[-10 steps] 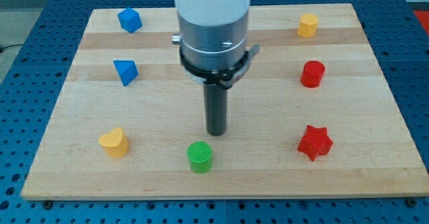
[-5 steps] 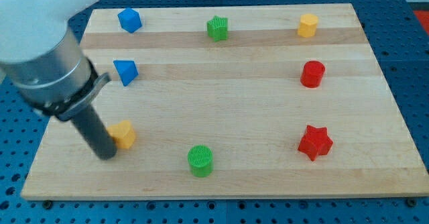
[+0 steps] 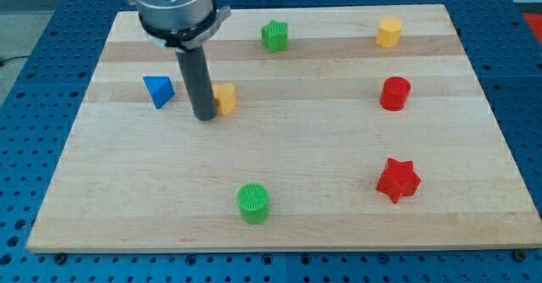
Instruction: Slide the yellow heart parallel to the right of the blue cube
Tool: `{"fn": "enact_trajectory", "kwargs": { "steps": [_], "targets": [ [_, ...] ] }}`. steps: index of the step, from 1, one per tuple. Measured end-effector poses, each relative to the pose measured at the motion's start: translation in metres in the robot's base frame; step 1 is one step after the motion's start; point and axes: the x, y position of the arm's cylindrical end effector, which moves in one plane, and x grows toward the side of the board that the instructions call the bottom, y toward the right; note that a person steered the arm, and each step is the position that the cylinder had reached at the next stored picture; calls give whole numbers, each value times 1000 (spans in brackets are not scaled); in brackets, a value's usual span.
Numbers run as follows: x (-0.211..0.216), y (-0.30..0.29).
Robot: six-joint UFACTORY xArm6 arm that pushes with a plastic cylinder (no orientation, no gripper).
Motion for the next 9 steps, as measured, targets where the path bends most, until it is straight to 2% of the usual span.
{"fn": "enact_trajectory", "kwargs": {
  "steps": [1, 3, 4, 5, 9],
  "targets": [
    [-21, 14],
    [-70, 85],
    [-60, 87],
    [-67, 42],
    [-150, 187]
  ]
}}
